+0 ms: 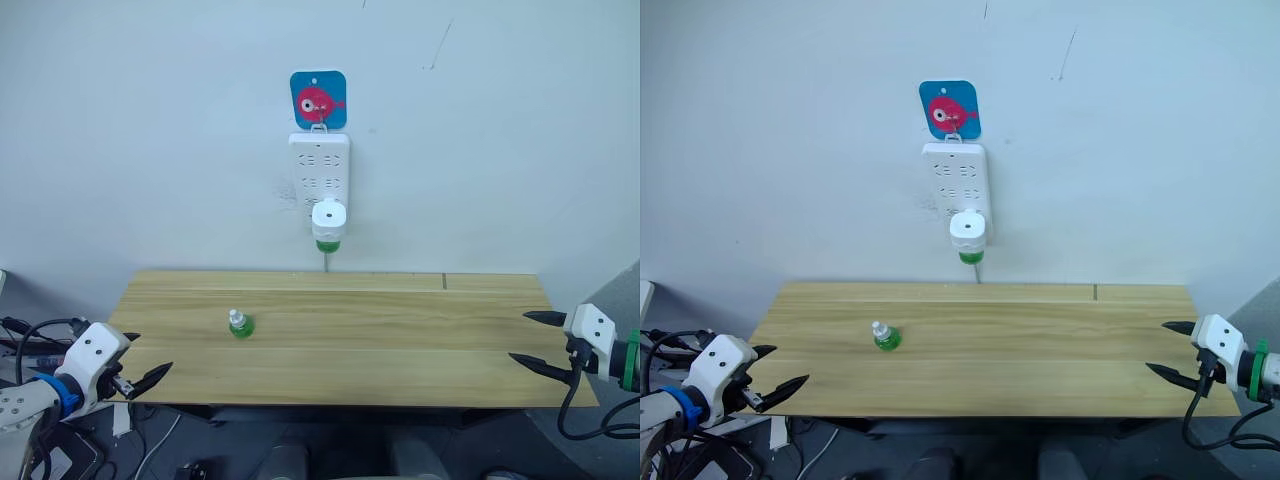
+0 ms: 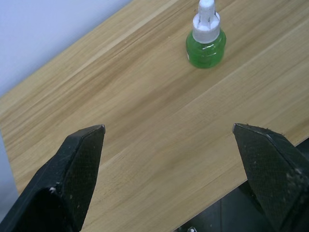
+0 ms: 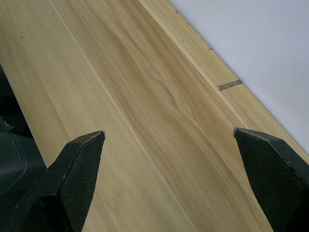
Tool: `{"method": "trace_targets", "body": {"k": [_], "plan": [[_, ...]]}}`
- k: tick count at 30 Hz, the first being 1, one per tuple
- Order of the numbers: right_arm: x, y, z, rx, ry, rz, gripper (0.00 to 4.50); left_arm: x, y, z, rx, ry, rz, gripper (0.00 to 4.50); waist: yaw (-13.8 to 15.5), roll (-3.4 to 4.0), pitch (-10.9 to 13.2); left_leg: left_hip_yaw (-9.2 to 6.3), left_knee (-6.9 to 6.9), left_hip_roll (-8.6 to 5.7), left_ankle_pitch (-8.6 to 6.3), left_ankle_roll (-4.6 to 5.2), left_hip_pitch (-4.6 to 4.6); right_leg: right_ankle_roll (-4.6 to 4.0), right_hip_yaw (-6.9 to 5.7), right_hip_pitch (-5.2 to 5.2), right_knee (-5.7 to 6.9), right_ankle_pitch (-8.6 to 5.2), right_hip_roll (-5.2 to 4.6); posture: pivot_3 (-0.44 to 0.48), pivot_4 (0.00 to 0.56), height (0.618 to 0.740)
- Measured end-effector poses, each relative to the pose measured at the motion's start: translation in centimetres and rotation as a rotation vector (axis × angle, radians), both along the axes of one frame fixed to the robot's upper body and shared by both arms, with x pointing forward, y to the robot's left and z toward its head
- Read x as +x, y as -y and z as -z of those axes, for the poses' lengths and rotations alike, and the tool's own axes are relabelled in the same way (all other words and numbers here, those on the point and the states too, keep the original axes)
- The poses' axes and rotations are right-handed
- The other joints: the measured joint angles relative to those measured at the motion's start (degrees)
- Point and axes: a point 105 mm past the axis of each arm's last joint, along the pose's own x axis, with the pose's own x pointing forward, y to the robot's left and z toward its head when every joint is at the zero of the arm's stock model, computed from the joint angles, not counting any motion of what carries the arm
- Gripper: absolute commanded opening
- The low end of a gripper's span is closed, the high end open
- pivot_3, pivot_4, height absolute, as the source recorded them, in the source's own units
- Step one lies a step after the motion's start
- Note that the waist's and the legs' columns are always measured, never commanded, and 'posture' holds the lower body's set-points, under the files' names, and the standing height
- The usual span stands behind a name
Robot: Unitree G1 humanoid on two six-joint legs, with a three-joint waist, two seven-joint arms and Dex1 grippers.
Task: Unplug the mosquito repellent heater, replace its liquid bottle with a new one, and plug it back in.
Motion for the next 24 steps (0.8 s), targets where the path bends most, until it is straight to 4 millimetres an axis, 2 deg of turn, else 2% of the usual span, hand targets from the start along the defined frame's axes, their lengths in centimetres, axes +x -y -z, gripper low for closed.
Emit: {"method": "trace_targets", "body": {"k": [13,24], "plan": [[-0.1,-0.8,-0.3,-0.003,-0.004,-0.026,4.46,0.8,1.0,-1.2,-0.073,0.018,0.071,4.50,-0.01,-0.01,0.02,0.01,0.00,0.00,0.00,0.00,-0.01,0.01,0.00,-0.02,0.00,0.00,0.00,0.067,0.098,0.725],[0.0,-1.3,-0.6,-0.004,0.002,-0.024,4.46,0.8,0.0,-1.4,-0.076,0.027,0.059,4.50,-0.04,-0.04,0.07,0.02,0.00,0.01,0.00,-0.01,-0.03,0.01,0.00,-0.04,0.00,0.00,0.00,0.060,0.098,0.725]]}}
